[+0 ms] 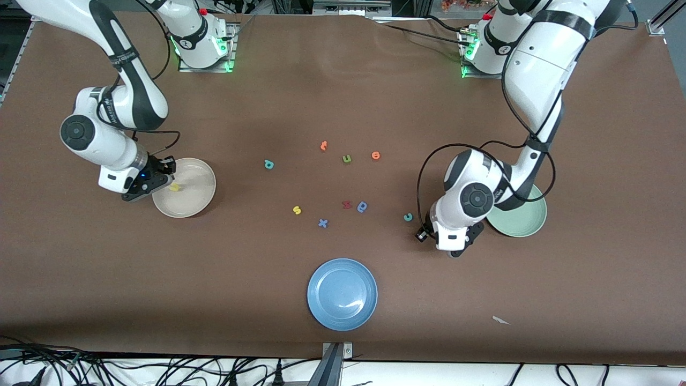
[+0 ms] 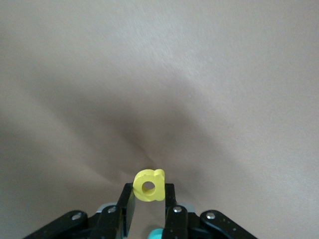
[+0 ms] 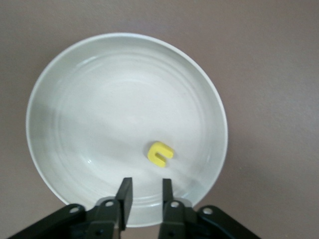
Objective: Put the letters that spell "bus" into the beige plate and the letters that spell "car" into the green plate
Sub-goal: 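Place the yellow a on the green plate while the right gripper reaches the p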
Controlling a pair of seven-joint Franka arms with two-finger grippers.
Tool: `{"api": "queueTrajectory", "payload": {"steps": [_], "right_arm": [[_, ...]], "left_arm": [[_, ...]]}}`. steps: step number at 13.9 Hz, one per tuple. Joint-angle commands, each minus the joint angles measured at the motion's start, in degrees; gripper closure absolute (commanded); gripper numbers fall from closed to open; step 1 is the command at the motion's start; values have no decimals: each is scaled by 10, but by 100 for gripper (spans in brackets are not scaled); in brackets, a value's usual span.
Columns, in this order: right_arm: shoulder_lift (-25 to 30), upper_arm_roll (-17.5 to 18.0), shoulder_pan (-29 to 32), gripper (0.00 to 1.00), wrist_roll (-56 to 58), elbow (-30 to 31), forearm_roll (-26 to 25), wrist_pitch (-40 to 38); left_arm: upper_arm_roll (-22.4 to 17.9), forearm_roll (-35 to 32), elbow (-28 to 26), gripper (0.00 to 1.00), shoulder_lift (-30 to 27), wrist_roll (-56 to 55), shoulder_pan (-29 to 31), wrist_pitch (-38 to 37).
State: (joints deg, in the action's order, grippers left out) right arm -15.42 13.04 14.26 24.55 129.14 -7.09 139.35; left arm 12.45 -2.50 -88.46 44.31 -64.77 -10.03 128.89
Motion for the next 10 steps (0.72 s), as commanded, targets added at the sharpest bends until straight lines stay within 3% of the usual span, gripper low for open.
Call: {"api": "queueTrajectory", "payload": {"steps": [1, 4, 6, 10], "right_arm": [[7, 9, 2, 24, 3, 6, 7, -5], [7, 20, 1, 24, -12, 6, 42, -7], [4, 49, -5, 22, -75, 5, 51, -7], [3, 58, -95, 17, -224, -8, 52, -7]], "left_arm": [[6, -1, 0, 92, -44, 96, 28, -101], [6, 36, -7, 92, -83, 232, 73, -199], [6, 35, -12, 92, -97, 312, 104, -250], [5, 27, -29, 90, -108, 458, 171, -305]]}}
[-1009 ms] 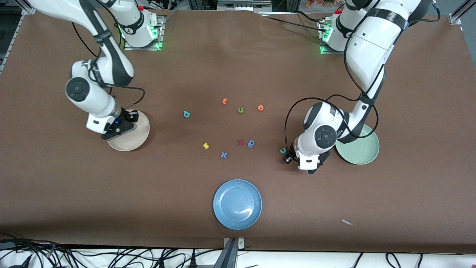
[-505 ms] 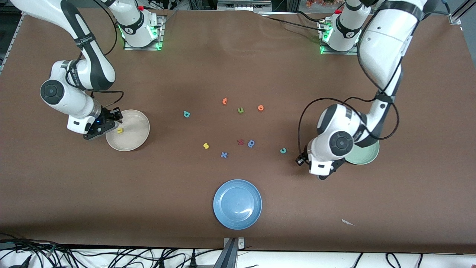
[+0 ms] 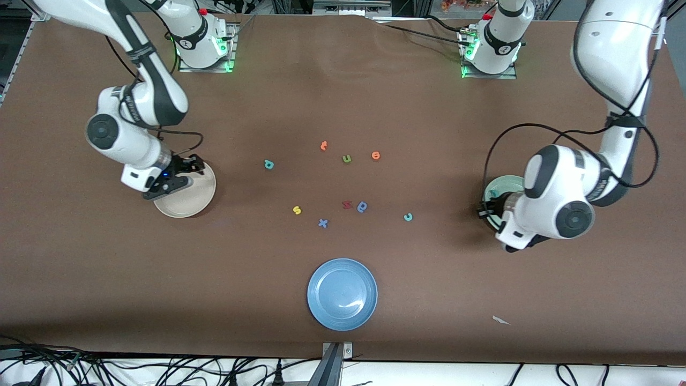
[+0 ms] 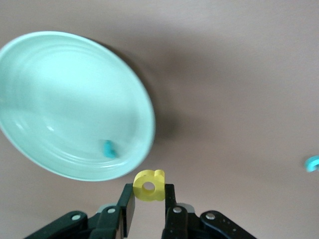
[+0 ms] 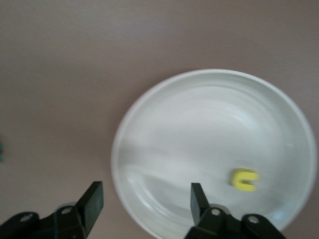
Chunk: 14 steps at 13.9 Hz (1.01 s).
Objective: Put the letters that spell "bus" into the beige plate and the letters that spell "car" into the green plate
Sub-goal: 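Place the yellow a on the green plate while the right gripper reaches the p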
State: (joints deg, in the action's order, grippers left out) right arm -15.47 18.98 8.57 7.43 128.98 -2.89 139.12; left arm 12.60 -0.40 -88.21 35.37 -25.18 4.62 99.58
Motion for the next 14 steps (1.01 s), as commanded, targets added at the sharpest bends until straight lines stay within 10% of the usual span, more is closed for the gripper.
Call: {"api": "queueTrajectory", "payload": {"steps": [1, 9, 11, 12, 14], "right_arm": [[2, -2, -59, 17, -88, -7, 9, -3], [-29, 0, -160, 18, -249, -22, 8, 35], [-40, 0, -174, 19, -269, -22, 8, 54], [-46, 0, -179, 23, -272, -22, 7, 62], [-54, 1, -181, 31, -272, -21, 6, 76]], "left_arm": [[3, -10, -41, 90, -18, 78, 33, -10], [3, -53, -123, 79, -12, 133, 79, 83], [3, -53, -123, 42, -14, 132, 80, 83], [3, -51, -123, 4, -16, 131, 80, 82], [5, -44, -116, 0, -27, 123, 79, 72]]}}
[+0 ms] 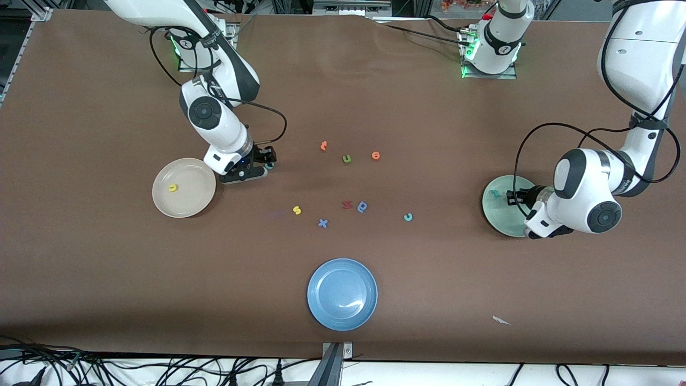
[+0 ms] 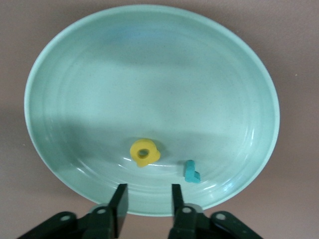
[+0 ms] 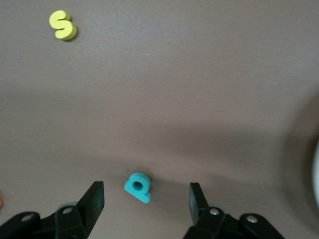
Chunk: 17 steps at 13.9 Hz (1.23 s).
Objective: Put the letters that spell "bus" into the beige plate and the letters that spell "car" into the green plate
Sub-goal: 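Place the yellow a on the green plate while the right gripper reaches the p, then grasp the teal p with the right gripper while the left gripper reaches the c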
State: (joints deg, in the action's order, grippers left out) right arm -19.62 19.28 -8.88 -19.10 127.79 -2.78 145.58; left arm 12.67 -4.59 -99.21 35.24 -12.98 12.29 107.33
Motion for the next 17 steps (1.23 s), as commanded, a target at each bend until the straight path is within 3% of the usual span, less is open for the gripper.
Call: {"api": "queueTrajectory", "payload": {"steps": [1, 4, 7, 11, 17], "right_arm": [[-15, -2, -8, 32, -7, -9, 4, 14], [-20, -2, -8, 32, -7, -3, 0, 29], [-22, -1, -10, 32, -7, 13, -1, 49], [-17, -1, -11, 32, -7, 40, -2, 73], [-17, -1, -17, 32, -7, 66, -3, 112]], "left_arm": [[5, 0, -4, 0, -37, -3, -1, -11], [36, 52, 20, 0, -55, -101, -5, -11], [67, 53, 43, 0, -49, -214, -17, -5], [68, 54, 82, 0, -10, -388, -82, 58], [66, 49, 115, 0, 62, -550, -168, 172]]}}
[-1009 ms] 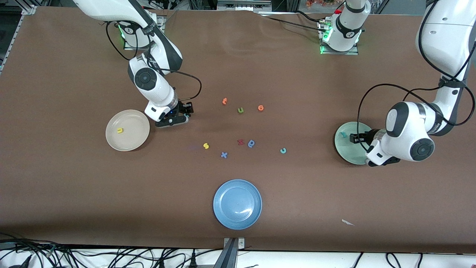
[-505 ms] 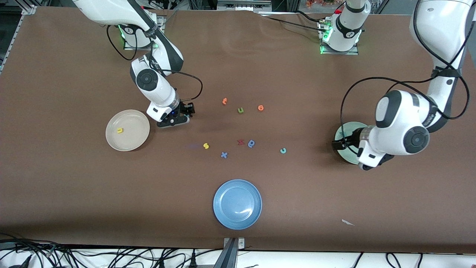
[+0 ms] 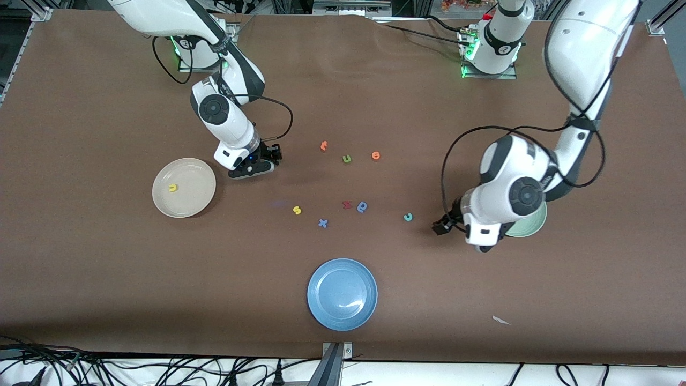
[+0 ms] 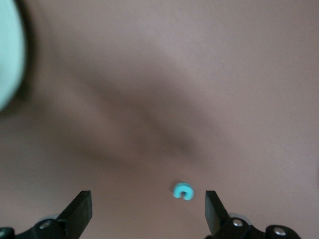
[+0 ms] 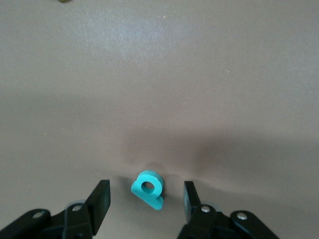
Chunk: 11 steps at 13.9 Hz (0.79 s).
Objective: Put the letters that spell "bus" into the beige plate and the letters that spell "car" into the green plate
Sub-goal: 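Grasp the teal p with the right gripper while the left gripper reaches the c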
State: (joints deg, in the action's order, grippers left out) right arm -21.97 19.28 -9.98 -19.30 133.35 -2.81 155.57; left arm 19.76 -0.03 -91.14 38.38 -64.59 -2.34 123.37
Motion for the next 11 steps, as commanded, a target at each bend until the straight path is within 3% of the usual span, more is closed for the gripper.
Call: {"api": "queueTrajectory", "payload": {"steps": [1, 4, 7, 11], "right_arm": [[6, -1, -11, 33, -5, 16, -3, 17], [5, -1, -11, 35, -5, 21, -4, 26], [2, -1, -11, 36, -5, 23, -12, 32], [0, -1, -11, 42, -5, 23, -20, 36]], "left_arm": [[-8, 2, 37, 0, 40, -49, -37, 22], [-22, 1, 37, 0, 59, -73, -68, 63], [-64, 0, 37, 1, 69, -87, -109, 87], [-70, -1, 37, 19, 75, -84, -119, 86]]}}
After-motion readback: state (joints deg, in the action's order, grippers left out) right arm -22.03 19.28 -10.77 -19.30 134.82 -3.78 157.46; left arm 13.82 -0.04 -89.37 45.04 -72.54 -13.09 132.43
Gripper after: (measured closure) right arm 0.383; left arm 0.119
